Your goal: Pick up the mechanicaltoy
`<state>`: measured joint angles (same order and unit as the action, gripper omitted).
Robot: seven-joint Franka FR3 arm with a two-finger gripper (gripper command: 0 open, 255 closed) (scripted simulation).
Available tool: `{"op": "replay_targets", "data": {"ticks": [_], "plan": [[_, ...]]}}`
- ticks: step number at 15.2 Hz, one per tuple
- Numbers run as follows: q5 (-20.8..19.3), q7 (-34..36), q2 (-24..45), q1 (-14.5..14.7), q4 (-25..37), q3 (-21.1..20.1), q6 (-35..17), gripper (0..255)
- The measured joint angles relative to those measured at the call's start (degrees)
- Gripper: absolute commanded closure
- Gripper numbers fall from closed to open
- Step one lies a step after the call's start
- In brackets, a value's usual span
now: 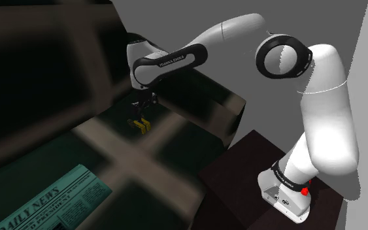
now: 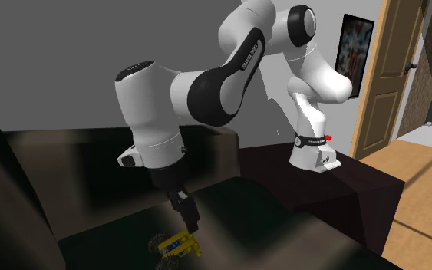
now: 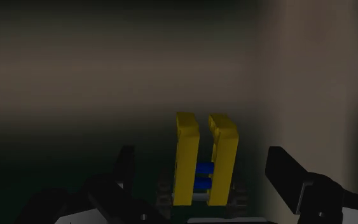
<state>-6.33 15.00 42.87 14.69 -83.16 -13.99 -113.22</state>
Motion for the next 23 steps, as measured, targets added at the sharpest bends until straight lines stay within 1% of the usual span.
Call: {"op": "replay_targets", "data": {"ticks": [1, 3, 7, 10, 11, 23], "plan": [[-0.3, 0.1, 2.7, 0.8, 3.6, 0.1, 1.0, 0], [-0.5, 0.2, 5.0, 1.5, 6.0, 0.2, 1.3, 0], [-0.9, 0.1, 7.4, 1.7, 7.0, 0.5, -0.1, 0], [-1.1, 0.2, 8.5, 1.8, 6.6, 0.7, -1.6, 0], [-1.1, 0.2, 8.8, 1.9, 6.8, 0.7, -1.7, 255], [-1.0, 0.2, 8.3, 1.9, 6.8, 0.6, -1.3, 255]]}}
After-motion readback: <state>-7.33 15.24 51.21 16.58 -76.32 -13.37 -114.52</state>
